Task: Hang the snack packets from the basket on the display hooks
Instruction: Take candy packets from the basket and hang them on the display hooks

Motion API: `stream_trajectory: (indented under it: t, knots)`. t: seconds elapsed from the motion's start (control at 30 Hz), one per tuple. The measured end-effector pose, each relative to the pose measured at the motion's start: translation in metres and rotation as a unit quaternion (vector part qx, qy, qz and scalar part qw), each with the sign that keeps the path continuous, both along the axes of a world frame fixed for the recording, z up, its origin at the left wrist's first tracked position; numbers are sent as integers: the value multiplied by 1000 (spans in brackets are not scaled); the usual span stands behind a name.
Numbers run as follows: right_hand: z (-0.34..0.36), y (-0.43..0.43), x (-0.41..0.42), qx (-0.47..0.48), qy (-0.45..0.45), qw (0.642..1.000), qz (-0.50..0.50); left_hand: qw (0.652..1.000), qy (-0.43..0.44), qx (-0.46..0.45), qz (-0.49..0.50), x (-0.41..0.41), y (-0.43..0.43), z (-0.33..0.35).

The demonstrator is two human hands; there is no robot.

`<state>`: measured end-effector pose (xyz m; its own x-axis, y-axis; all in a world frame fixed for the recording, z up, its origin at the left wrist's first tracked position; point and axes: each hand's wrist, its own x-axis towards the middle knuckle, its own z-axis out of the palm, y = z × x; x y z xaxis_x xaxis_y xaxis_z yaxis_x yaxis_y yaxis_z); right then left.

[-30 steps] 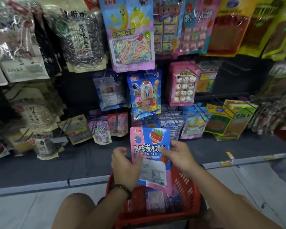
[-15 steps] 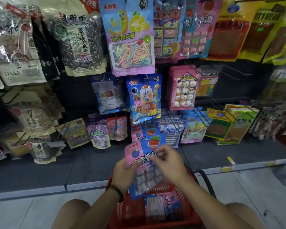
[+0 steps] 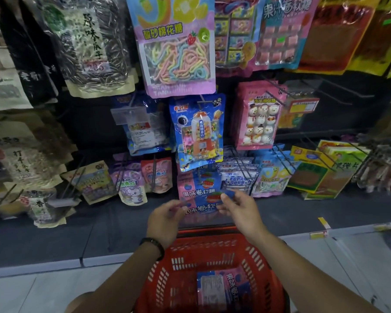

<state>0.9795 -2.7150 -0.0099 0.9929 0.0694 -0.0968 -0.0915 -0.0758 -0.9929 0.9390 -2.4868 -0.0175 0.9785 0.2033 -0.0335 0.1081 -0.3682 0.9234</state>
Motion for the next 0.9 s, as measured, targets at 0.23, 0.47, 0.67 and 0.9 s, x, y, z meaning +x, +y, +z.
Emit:
stream_trajectory:
  t: [0.23, 0.47, 0.67, 0.9]
  knots:
    - [-49, 8, 41, 46, 38, 998, 1, 993, 59, -90, 43, 52, 0, -40]
    - [-105, 13, 90, 41, 104, 993, -30, 990, 104, -83, 41, 97, -7, -72]
    - [-123, 11, 120, 10, 94, 994, -50, 985, 108, -115, 70, 118, -8, -89]
    - [-119, 20, 140, -40, 89, 993, -73, 978, 119, -127, 111, 140, -8, -96]
